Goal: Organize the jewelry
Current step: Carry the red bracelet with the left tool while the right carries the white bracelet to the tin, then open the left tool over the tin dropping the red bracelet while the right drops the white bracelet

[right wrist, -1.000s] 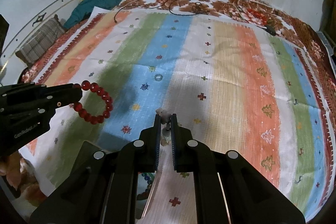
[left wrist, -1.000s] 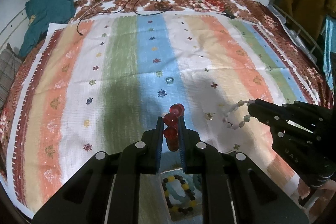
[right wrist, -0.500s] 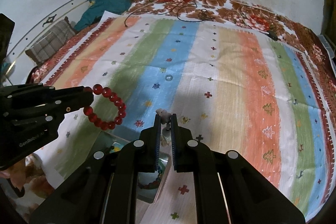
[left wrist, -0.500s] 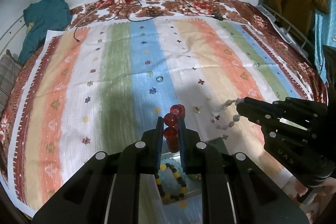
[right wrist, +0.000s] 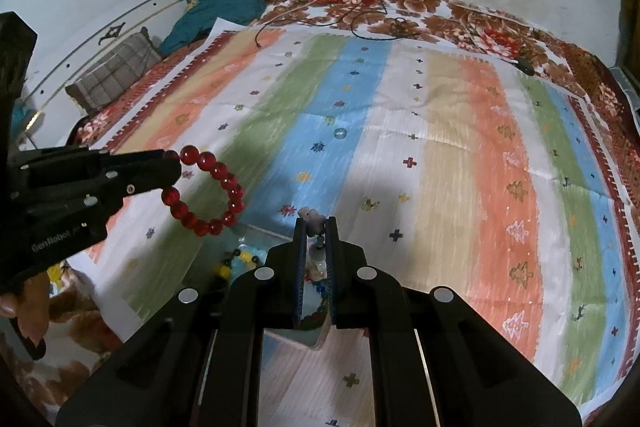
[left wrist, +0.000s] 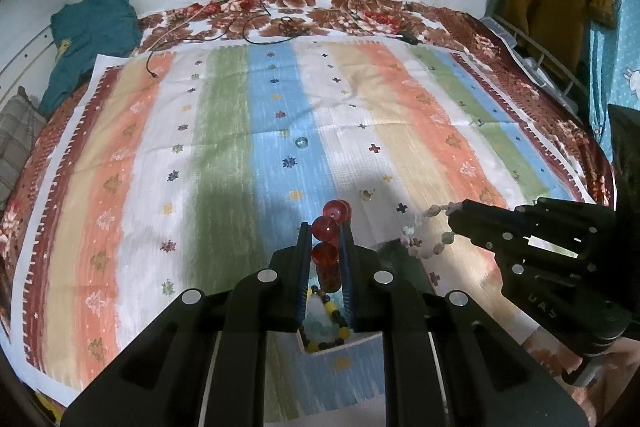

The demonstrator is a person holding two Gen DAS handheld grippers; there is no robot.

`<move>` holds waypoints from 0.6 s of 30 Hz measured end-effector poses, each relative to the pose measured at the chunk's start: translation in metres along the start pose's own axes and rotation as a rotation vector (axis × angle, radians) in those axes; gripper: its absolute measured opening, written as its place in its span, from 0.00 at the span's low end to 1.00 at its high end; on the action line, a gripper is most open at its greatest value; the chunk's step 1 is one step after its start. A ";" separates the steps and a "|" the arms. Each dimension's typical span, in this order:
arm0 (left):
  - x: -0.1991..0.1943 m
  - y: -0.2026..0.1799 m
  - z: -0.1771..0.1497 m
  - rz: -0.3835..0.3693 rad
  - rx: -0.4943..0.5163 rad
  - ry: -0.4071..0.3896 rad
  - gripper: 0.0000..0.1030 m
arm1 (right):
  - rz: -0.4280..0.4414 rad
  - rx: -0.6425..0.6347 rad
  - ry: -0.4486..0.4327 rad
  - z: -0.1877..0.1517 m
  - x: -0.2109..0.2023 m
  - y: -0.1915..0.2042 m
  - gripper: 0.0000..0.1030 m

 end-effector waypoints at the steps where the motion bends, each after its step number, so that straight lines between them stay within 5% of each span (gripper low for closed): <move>1: -0.001 -0.001 -0.001 0.000 0.000 0.000 0.13 | 0.001 -0.001 0.002 -0.002 -0.001 0.001 0.10; 15: -0.001 -0.012 -0.019 -0.001 0.019 0.035 0.13 | 0.005 0.006 0.037 -0.020 -0.001 0.004 0.10; 17: 0.000 -0.010 -0.019 0.005 0.007 0.035 0.14 | -0.008 0.019 0.046 -0.019 0.001 0.000 0.16; 18: -0.001 -0.007 -0.018 0.010 -0.006 0.034 0.22 | -0.017 0.034 0.048 -0.019 0.001 -0.003 0.31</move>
Point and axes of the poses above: each gripper's, at about its wrist camera, not at the fingertips, and x roughly the way its jaws point, y to its left, z to its top, the point moved 6 cm from there along x, roughly the way its jaws point, and after that the axes turned 10 degrees about x, right-handed, at the moved point
